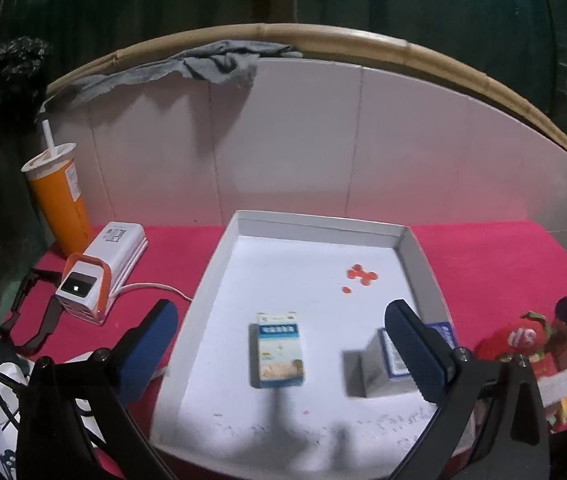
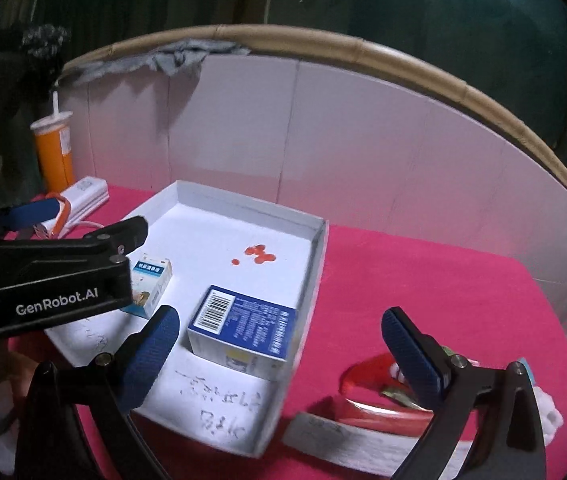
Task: Organize objects
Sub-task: 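Grasp the long white box with left tool while right grasps the white BL box, then carry the long white box and the BL box over the white tray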
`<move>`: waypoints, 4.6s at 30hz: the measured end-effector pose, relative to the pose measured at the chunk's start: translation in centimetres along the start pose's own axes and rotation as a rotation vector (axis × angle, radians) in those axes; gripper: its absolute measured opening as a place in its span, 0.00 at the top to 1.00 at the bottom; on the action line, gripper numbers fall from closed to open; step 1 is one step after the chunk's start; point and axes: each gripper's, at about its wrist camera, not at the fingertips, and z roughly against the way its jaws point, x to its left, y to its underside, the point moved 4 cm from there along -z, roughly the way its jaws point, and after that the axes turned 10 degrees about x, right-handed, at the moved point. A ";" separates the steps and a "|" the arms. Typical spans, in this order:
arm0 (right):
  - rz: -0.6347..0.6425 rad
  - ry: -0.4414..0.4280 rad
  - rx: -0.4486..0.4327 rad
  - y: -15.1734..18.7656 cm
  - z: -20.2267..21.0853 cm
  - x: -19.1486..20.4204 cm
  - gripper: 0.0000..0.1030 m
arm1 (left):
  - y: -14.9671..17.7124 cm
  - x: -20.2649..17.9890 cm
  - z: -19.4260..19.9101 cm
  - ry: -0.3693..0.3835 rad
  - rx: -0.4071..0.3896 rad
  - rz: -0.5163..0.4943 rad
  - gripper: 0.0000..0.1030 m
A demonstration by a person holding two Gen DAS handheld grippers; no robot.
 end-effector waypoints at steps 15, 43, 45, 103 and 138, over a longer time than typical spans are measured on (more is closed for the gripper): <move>-0.410 0.069 -0.074 8.0 8.7 -16.6 0.00 | 7.0 -11.1 4.5 0.320 0.041 -0.273 0.00; -0.238 -0.065 0.295 17.1 0.4 -10.4 0.45 | 8.5 -22.9 -1.8 0.418 0.126 -0.980 0.10; -0.259 -0.091 0.290 17.7 0.9 -11.2 0.45 | 8.6 -23.3 -1.5 0.430 0.111 -0.986 0.18; -0.213 -0.172 -0.071 6.9 9.4 -9.8 0.45 | 4.7 -7.7 6.0 0.090 -0.044 -0.217 0.74; -0.049 -0.208 -0.049 -3.6 5.2 -1.3 0.45 | -2.9 0.5 4.2 -0.011 -0.092 -0.067 0.74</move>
